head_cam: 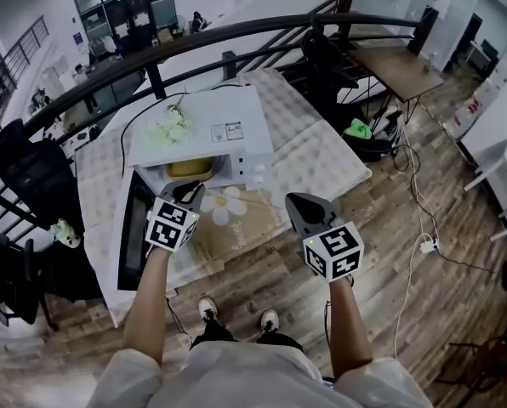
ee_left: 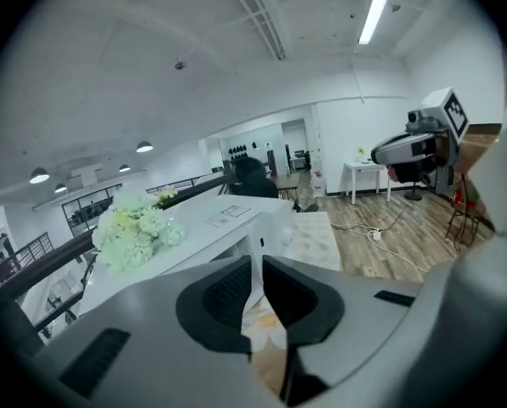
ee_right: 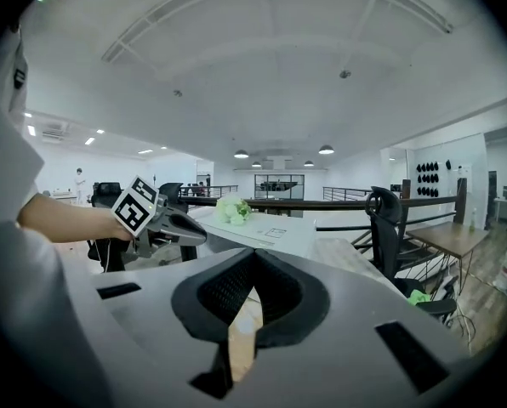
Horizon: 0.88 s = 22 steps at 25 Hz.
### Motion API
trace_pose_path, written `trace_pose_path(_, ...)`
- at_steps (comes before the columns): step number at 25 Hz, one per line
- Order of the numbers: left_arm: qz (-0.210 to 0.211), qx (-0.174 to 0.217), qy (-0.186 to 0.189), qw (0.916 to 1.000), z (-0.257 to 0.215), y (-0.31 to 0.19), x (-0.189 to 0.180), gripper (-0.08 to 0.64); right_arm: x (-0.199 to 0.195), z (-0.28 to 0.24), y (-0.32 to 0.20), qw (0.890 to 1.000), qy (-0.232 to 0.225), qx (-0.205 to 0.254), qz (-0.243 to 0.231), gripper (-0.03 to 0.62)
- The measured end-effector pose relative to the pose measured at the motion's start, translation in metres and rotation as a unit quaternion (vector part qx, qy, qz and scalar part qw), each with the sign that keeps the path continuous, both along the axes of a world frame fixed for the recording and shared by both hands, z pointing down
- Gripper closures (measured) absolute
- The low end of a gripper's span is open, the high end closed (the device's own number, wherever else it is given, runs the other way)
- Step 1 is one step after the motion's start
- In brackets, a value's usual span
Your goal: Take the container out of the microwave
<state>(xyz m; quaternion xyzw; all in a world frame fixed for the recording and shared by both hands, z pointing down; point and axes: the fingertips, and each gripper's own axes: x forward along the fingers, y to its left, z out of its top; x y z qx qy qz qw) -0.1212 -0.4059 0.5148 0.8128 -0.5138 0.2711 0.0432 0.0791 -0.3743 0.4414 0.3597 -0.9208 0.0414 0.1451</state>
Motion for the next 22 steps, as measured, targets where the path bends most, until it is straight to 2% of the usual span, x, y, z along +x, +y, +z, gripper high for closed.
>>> trace_pose_path(2, 0.009, -0.017, -0.017, 0.9997, 0.018, -0.015, -0.009, 0.466, -0.011, 0.009, -0.009, 1.0, 0.006, -0.007, 0.007, 0.58)
trace_pose_path(3, 0.014, -0.025, -0.027, 0.9992, 0.028, -0.023, -0.012, 0.457, -0.016, 0.013, -0.014, 1.0, 0.01, -0.011, 0.01, 0.58)
trace_pose_path(9, 0.026, -0.061, -0.047, 0.9967, 0.079, -0.064, -0.026, 0.449, -0.037, 0.033, -0.036, 0.999, 0.027, -0.029, 0.025, 0.58)
trace_pose_path(15, 0.03, -0.097, -0.052, 0.9935, 0.12, -0.098, -0.037, 0.449, -0.039, 0.065, -0.054, 0.997, 0.039, -0.056, 0.039, 0.579)
trace_pose_path(19, 0.042, -0.117, -0.1, 0.9871, 0.149, -0.114, -0.045, 0.449, -0.039, 0.089, -0.064, 0.995, 0.058, -0.068, 0.05, 0.578)
trace_pose_path(22, 0.061, -0.136, -0.154, 0.9768, 0.173, -0.12, -0.052, 0.449, -0.037, 0.104, -0.07, 0.992, 0.073, -0.079, 0.06, 0.578)
